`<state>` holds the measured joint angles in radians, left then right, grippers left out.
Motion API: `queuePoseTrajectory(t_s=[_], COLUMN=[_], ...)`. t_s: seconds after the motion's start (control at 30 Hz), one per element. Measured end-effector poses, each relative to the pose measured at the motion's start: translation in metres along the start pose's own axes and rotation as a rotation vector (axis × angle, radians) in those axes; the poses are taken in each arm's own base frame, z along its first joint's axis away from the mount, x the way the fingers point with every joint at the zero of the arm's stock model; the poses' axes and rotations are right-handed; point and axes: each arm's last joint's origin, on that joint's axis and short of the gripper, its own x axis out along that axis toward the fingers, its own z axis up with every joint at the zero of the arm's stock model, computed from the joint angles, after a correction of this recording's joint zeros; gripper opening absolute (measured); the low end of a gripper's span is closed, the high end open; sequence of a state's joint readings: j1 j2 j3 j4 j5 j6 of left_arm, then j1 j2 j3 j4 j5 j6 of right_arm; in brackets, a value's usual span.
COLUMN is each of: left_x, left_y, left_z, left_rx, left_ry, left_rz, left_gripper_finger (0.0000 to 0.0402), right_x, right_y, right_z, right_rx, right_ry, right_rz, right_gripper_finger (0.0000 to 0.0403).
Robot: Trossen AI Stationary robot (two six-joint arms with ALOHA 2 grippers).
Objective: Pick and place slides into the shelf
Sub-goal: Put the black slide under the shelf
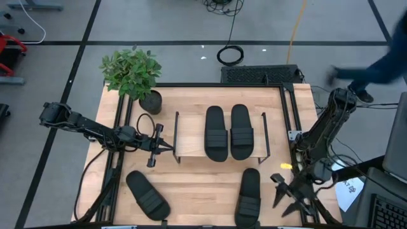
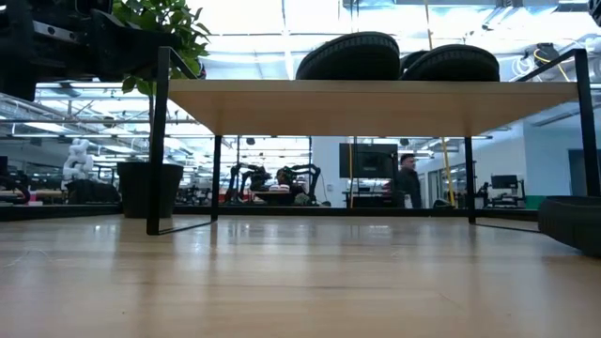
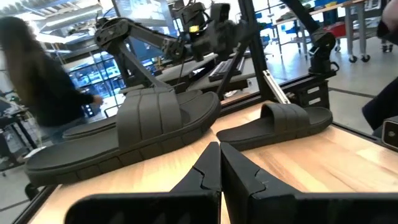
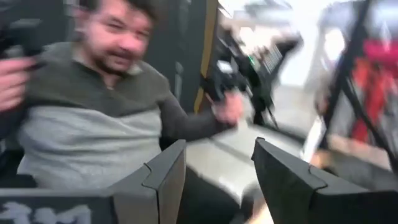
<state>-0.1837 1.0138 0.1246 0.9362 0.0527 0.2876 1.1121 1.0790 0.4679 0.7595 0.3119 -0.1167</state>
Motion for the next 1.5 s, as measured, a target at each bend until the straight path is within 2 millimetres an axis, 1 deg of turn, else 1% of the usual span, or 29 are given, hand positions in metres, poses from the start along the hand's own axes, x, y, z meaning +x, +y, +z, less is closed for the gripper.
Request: queuePoseTrajectory(t_s=[0.1, 0.2, 0.27, 0.33, 0.43, 0.57, 0.67, 0.73, 0.83, 0.93, 1.0, 1.13, 1.2, 1.33, 1.5], left_x=[0.0, 0.0, 0.0, 0.0, 0.0, 0.0, 0.0, 0.0, 0.0, 0.0, 0.0, 0.0, 0.0, 0.0, 0.0], left_y=[0.0, 0.0, 0.0, 0.0, 0.0, 0.0, 0.0, 0.0, 0.0, 0.0, 0.0, 0.0, 0.0, 0.0, 0.0], left_z=[0.0, 0.0, 0.0, 0.0, 0.0, 0.0, 0.0, 0.0, 0.0, 0.0, 0.0, 0.0, 0.0, 0.0, 0.0], left_rx=[0.0, 0.0, 0.0, 0.0, -0.002, -0.005, -0.009, -0.009, -0.009, -0.009, -0.009, -0.01, -0.021, -0.029, -0.036], left_ry=[0.001, 0.001, 0.001, 0.001, 0.001, 0.0, 0.0, 0.0, 0.001, 0.001, 0.001, 0.001, 0.0, -0.001, -0.001], left_rz=[0.003, 0.002, 0.003, 0.002, 0.003, 0.003, 0.003, 0.003, 0.003, 0.003, 0.002, 0.003, 0.003, 0.003, 0.003], left_gripper_finger=[0.0003, 0.0003, 0.0003, 0.0003, 0.0003, 0.0003, 0.0003, 0.0003, 0.0003, 0.0003, 0.0003, 0.0003, 0.0003, 0.0003, 0.0003], right_x=[0.003, 0.004, 0.004, 0.004, 0.009, 0.029, 0.048, 0.06, 0.074, 0.083, 0.085, 0.089, 0.091, 0.095, 0.1], right_y=[0.003, 0.006, 0.006, 0.002, -0.002, -0.002, 0.006, 0.015, 0.028, 0.042, 0.049, 0.064, 0.072, 0.083, 0.095], right_z=[0.007, 0.013, 0.017, 0.021, 0.03, 0.041, 0.057, 0.061, 0.062, 0.057, 0.049, 0.039, 0.034, 0.025, 0.002], right_rx=[-0.159, -0.266, -0.344, -0.375, -0.453, -0.611, -0.682, -0.734, -0.781, -0.787, -0.765, -0.694, -0.702, -0.707, -0.739], right_ry=[-0.136, -0.257, -0.31, -0.311, -0.192, 0.135, 0.299, 0.392, 0.495, 0.593, 0.603, 0.547, 0.542, 0.536, 0.546], right_rz=[0.117, 0.198, 0.154, 0.03, -0.202, -0.441, -0.56, -0.643, -0.766, -0.924, -0.969, -0.964, -0.945, -0.927, -0.906], right_gripper_finger=[0.018, 0.018, 0.018, 0.018, 0.018, 0.018, 0.018, 0.018, 0.018, 0.018, 0.0181, 0.0181, 0.0181, 0.0181, 0.0181])
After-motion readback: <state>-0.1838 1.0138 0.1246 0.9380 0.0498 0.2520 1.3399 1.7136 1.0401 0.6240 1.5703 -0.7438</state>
